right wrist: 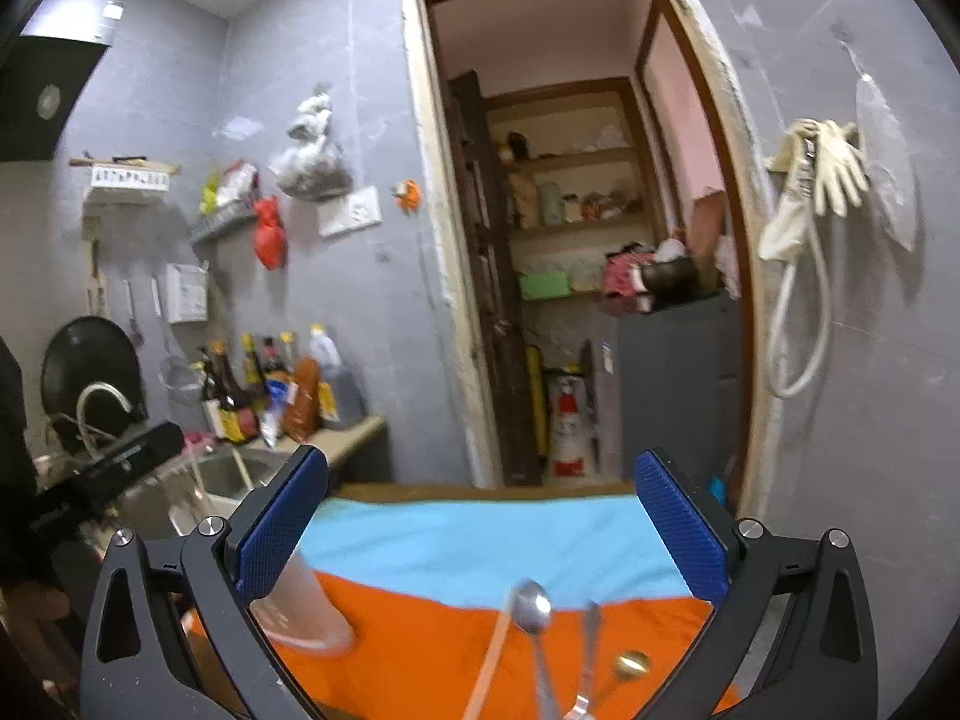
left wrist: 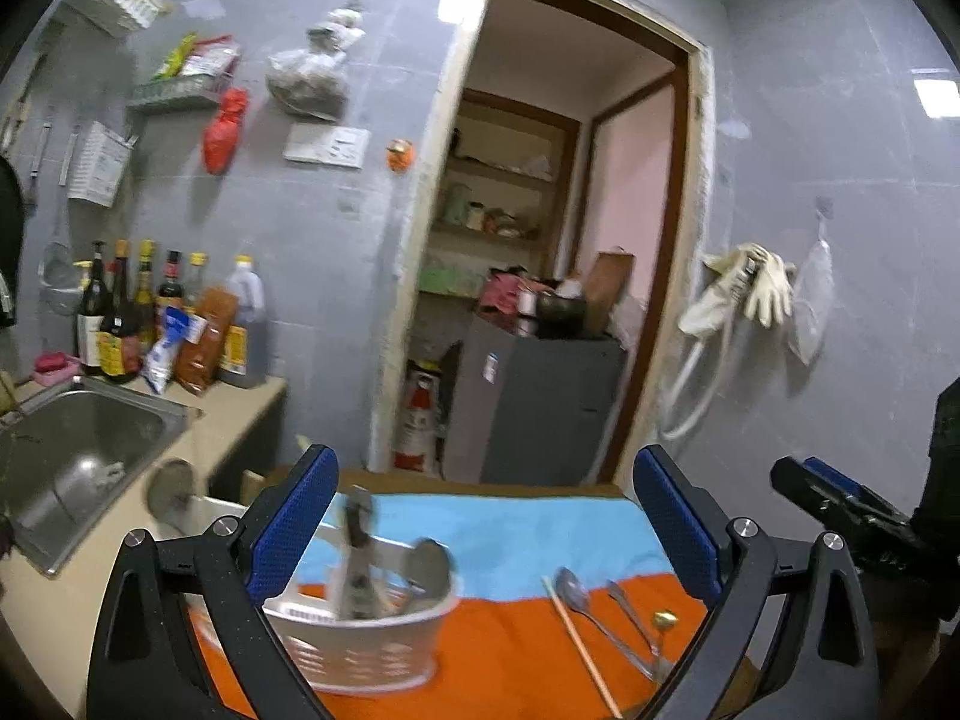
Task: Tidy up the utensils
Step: 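Move both tools back over the remaining chopstick and gold spoon, then grasp the chopstick with the left tool while the right tool grasps the gold spoon, then lift the chopstick and gold spoon and carry both over the caddy, then lower the chopstick and gold spoon into the caddy and open both tools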
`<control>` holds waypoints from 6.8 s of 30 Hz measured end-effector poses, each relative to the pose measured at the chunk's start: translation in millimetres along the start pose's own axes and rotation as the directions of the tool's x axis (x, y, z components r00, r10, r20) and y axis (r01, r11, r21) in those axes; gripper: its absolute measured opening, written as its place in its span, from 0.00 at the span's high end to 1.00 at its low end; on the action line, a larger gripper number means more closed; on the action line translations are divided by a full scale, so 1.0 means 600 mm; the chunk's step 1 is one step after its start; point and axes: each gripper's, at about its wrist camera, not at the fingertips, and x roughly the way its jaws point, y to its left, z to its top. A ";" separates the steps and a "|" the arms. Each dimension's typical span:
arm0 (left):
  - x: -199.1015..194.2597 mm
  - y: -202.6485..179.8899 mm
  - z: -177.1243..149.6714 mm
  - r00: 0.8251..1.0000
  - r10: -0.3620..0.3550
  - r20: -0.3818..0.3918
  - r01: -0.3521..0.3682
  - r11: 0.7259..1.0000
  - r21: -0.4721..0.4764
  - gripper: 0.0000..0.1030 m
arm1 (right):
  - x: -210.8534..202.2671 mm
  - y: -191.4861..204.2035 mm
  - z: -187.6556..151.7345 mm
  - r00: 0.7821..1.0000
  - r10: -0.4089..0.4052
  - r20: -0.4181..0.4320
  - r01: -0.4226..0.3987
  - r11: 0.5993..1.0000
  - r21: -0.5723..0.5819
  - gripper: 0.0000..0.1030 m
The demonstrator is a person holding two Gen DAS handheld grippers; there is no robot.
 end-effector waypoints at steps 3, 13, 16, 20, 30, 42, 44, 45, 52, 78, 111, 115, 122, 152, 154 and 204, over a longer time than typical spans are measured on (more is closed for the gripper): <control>0.016 -0.029 -0.020 0.998 -0.044 -0.038 0.044 0.999 0.014 0.06 | -0.003 -0.030 -0.019 0.998 -0.042 -0.043 0.042 0.999 0.000 0.00; 0.075 -0.096 -0.088 0.981 -0.115 -0.157 0.123 0.992 0.043 0.06 | -0.003 -0.114 -0.093 0.978 -0.119 -0.174 0.128 0.991 0.038 0.00; 0.096 -0.101 -0.106 0.973 -0.112 -0.202 0.121 0.992 0.031 0.06 | 0.007 -0.132 -0.111 0.970 -0.107 -0.217 0.124 0.990 0.063 0.00; 0.133 -0.104 -0.128 0.951 -0.116 -0.286 0.125 0.992 0.011 0.06 | 0.027 -0.152 -0.130 0.958 -0.086 -0.274 0.112 0.990 0.083 0.00; 0.226 -0.098 -0.179 0.875 -0.110 -0.471 0.116 0.993 -0.017 0.08 | 0.091 -0.187 -0.180 0.890 0.010 -0.456 0.048 0.992 0.114 0.18; 0.317 -0.086 -0.223 0.743 -0.113 -0.659 0.099 0.993 -0.059 0.68 | 0.160 -0.169 -0.205 0.793 -0.044 -0.607 0.118 0.990 0.082 0.47; 0.329 -0.087 -0.226 0.732 -0.089 -0.676 0.091 0.995 -0.032 0.70 | 0.169 -0.159 -0.205 0.779 -0.097 -0.620 0.157 0.987 0.044 0.51; 0.333 -0.087 -0.224 0.732 -0.086 -0.676 0.094 0.995 -0.024 0.70 | 0.172 -0.157 -0.205 0.774 -0.112 -0.623 0.169 0.985 0.034 0.51; 0.366 -0.079 -0.223 0.721 -0.070 -0.689 0.087 0.996 -0.011 0.89 | 0.187 -0.130 -0.212 0.735 -0.247 -0.632 0.258 0.963 -0.076 0.56; 0.321 -0.033 -0.216 0.702 -0.095 -0.706 0.012 0.992 -0.122 0.98 | 0.191 -0.115 -0.206 0.774 -0.161 -0.612 0.202 0.979 -0.001 0.75; 0.104 -0.027 -0.129 0.959 -0.277 -0.067 0.253 0.936 -0.244 0.98 | 0.018 0.007 -0.145 0.997 -0.075 0.024 0.079 0.967 -0.243 0.75; 0.086 -0.014 -0.099 0.964 -0.265 0.000 0.256 0.932 -0.255 0.98 | 0.006 0.023 -0.121 0.996 -0.049 0.073 0.065 0.966 -0.251 0.75; 0.052 0.032 -0.027 0.970 -0.228 0.085 0.243 0.928 -0.282 0.98 | 0.008 0.080 -0.047 0.985 0.033 0.168 0.011 0.967 -0.253 0.75; 0.015 0.343 0.005 0.929 0.154 0.336 -0.023 0.931 -0.364 0.98 | 0.169 0.278 -0.065 0.971 0.131 0.202 -0.054 0.936 -0.348 0.75; 0.020 0.345 0.000 0.926 0.162 0.341 -0.030 0.931 -0.363 0.98 | 0.174 0.282 -0.072 0.972 0.121 0.202 -0.041 0.933 -0.359 0.75; 0.000 0.270 -0.062 0.946 0.178 0.270 -0.137 0.977 -0.164 0.90 | 0.184 0.285 -0.108 0.984 0.120 0.129 -0.068 0.934 -0.350 0.58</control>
